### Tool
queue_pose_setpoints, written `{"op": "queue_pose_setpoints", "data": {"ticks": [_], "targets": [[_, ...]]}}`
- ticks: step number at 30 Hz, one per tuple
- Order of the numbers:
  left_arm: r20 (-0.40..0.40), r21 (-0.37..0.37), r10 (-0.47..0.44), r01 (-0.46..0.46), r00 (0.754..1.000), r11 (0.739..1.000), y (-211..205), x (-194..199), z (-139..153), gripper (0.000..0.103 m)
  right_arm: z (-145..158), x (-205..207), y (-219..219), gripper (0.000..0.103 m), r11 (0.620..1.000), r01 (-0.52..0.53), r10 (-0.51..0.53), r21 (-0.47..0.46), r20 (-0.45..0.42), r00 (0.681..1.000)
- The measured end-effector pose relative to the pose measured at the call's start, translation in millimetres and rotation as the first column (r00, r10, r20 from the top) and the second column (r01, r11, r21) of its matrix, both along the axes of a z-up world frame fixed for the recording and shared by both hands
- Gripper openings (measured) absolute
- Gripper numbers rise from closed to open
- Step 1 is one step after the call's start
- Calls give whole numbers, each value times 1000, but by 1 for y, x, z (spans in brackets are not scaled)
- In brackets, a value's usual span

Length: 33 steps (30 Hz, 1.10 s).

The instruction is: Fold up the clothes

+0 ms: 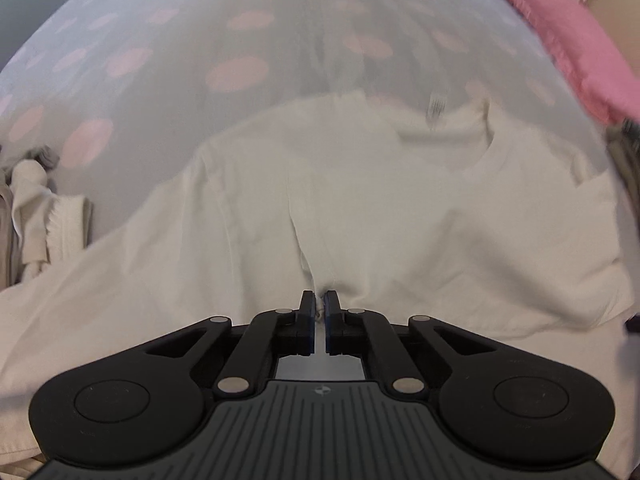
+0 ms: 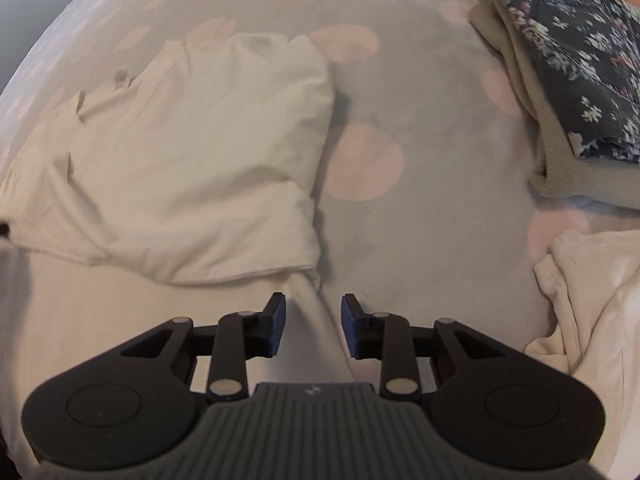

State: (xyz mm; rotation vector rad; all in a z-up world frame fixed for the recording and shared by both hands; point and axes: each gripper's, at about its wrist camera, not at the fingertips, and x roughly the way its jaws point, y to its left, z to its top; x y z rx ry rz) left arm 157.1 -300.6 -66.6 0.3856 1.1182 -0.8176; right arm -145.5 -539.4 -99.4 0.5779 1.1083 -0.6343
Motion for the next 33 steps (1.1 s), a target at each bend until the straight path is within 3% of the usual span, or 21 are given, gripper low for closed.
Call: {"op": "queue_pose_setpoints", "data": {"ticks": [5,9,10,11,13,14,17,21,26,28,33], "targets": [[2,-102,31,-31,1000,994,8,9,35,2,-7,5,-2,34,998,34,-31,-51,50,998],[15,-71,20,-19,1000,997,11,10,40,2,-9,16,-1,32,989,56,-52,-137,33,998],[22,-52,14,-13,1000,999,13,9,38,2,-9,17,0,30,987,59,-56,-150,23,998],[30,-33,9,-8,1000,999,15,8,37,2,-7,17,0,20,987,62,-59,-146,26,998],[33,10,-6,5,999,1000,23,7,33,2,-2,18,2,16,988,60,-57,-143,25,998],[30,24,-14,13,999,1000,27,7,31,2,-1,20,5,11,986,41,-42,-163,-2,999],[13,60,-38,38,999,997,36,6,21,2,-3,23,11,10,981,-3,-14,-194,-84,996],[6,118,-77,75,997,990,41,1,4,2,-14,21,6,6,986,-4,-23,-164,-162,987],[-50,130,-128,134,991,983,45,1,-3,3,-10,11,-11,10,995,38,-56,-96,-196,979],[-74,141,-149,158,986,977,48,2,-4,5,-4,9,-17,19,992,63,-82,-107,-180,980],[-23,181,-134,136,991,974,62,9,-4,7,11,3,-31,25,982,127,-145,-137,-136,980]]}}
